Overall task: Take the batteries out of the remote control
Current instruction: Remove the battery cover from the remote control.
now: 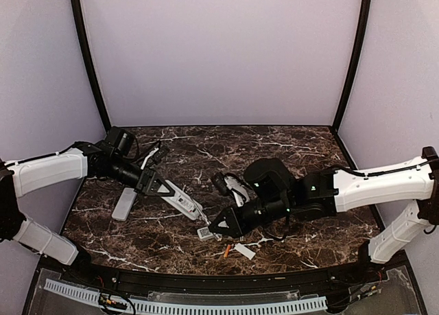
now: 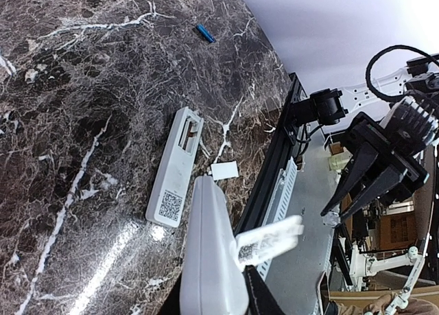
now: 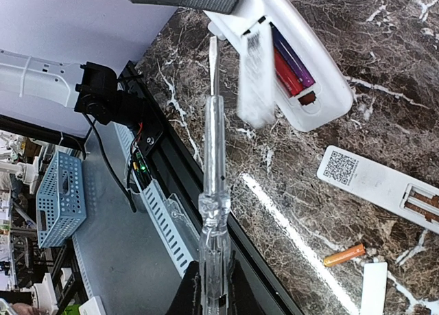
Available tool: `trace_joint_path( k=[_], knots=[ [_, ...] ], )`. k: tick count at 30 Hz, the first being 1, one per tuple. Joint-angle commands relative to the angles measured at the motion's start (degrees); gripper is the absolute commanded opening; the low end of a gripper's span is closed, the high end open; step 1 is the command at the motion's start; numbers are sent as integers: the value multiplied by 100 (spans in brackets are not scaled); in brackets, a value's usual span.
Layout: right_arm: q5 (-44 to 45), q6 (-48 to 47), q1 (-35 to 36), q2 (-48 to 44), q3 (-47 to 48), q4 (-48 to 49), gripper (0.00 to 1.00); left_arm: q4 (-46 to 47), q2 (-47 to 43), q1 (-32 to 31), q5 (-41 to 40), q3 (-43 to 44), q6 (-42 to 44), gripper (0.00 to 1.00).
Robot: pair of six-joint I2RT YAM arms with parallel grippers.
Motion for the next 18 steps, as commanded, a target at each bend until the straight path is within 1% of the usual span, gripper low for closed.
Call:
trace_joint_path(
  k=[1,6,10,13,18],
  knots=[
    [60,27,-31,-156,-38,375,0,-182,-82,-21,-186,102,132,0],
    [228,113,-51,-158,-41,215,0,-327,-156,-21,-1005,136,165,0],
    [287,193,-57,-116,-33,66,0,-396,-234,-21,-1439,150,168,0],
    [293,236,-78,-89,-36,-40,0,-390,-338,-21,-1427,151,207,0],
    [155,120,-171,-57,5,-417,0,-233,-551,-21,-1044,46,260,0]
  ],
)
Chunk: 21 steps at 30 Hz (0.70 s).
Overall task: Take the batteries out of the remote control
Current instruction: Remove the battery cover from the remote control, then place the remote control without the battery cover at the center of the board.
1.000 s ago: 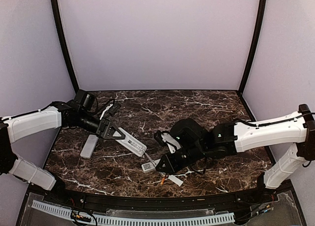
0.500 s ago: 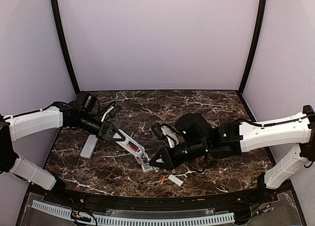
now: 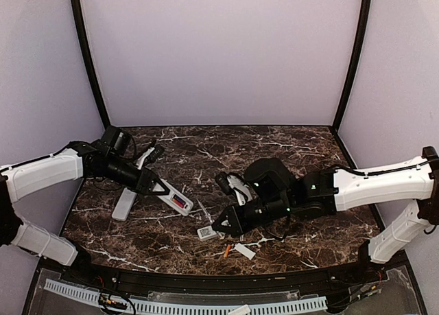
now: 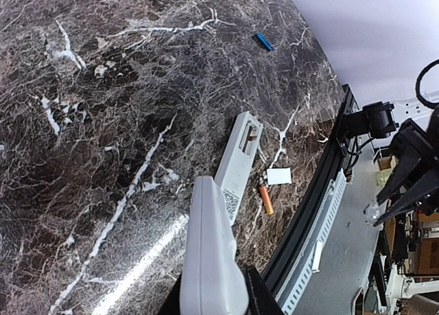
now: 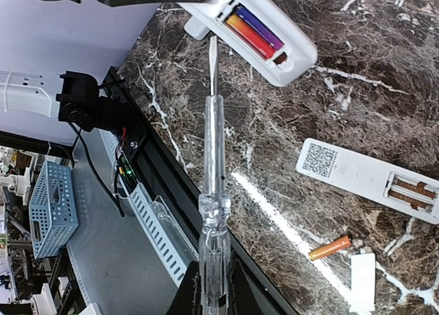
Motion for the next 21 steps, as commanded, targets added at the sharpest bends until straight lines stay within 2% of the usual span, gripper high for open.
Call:
trace_joint_path(
  k=[1,8,14,21],
  knots=[
    [-42,-74,-113,-55,8,-433,0,45,-343,-17,248,35,160,0],
    [-73,-170,-333,-277,-121,-634,0,-28,-250,-17,376,38,68,0],
    [-89,-282,-360,-322,-172,-902,0,490,-262,-17,958,-392,-920,0],
    [-198,-309,-551,-512,-473,-680,0,61,-156,-26,390,-664,-1367,0]
  ],
)
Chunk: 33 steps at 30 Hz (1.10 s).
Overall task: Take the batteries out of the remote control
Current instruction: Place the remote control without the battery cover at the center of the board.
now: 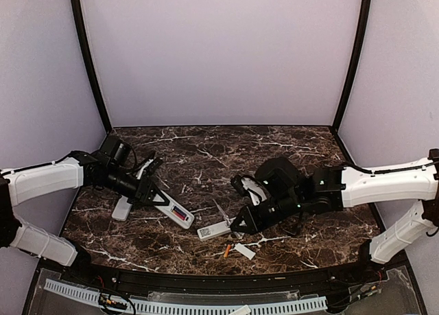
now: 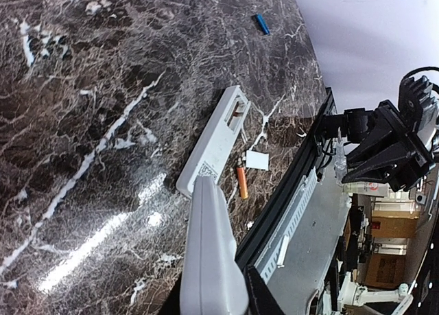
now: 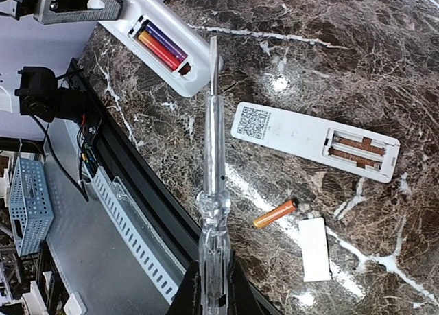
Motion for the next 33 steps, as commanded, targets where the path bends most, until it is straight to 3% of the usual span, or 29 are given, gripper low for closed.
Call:
trace_joint_path(
  k=[1,11,25,33],
  knots=[
    [-116,-126,-133,-174,-163,160,0,-228,45,-26,-220,-55,-478,0],
    [-164,-91,-157,-232,-517,562,0,-139,340,-26,-423,-433,-1055,0],
    [-301,-188,-159,-137,-653,916,0,-727,2079,-103,535,377,-24,7],
    [-329,-123,-159,-181,-732,1042,0,-1064,2885,-425,176,1221,274,16]
  ],
)
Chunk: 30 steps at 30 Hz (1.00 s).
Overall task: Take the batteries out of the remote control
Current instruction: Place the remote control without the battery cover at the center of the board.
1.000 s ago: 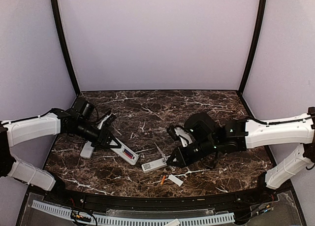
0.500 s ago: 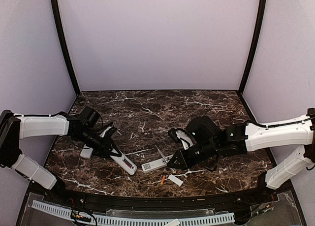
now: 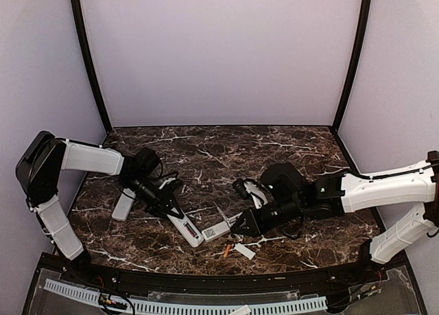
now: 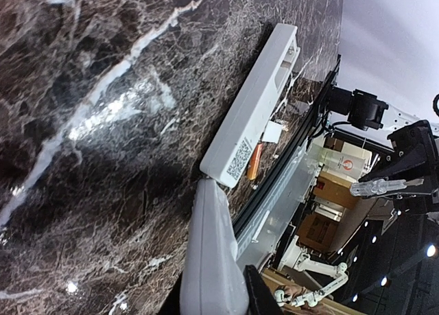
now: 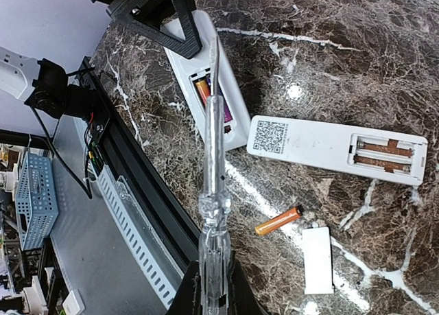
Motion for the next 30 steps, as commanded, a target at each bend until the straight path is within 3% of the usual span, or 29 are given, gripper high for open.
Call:
trace_joint_path(
  k=[1,10,17,22,25,30],
  knots=[
    [-39,-9,-32,-77,-118,228,0,-321,282,-201,-665,295,293,18],
    [-25,-33,-33,-71,-80,169,0,-142,237,-541,-2089,355,198,51],
    [6,-73,-28,-109,-23,30,0,-33,-612,-614,-3564,305,-92,80],
    [53,-172,-30,-97,71,-135,0,-156,-1473,-614,-4871,281,-490,85],
    [39,-319,-9,-104,178,-229,0,-73,-2204,-614,-4707,219,-709,86],
    [59,-680,81,-136,446,-435,0,499,-3149,-887,-3287,-73,-1508,85]
  ],
)
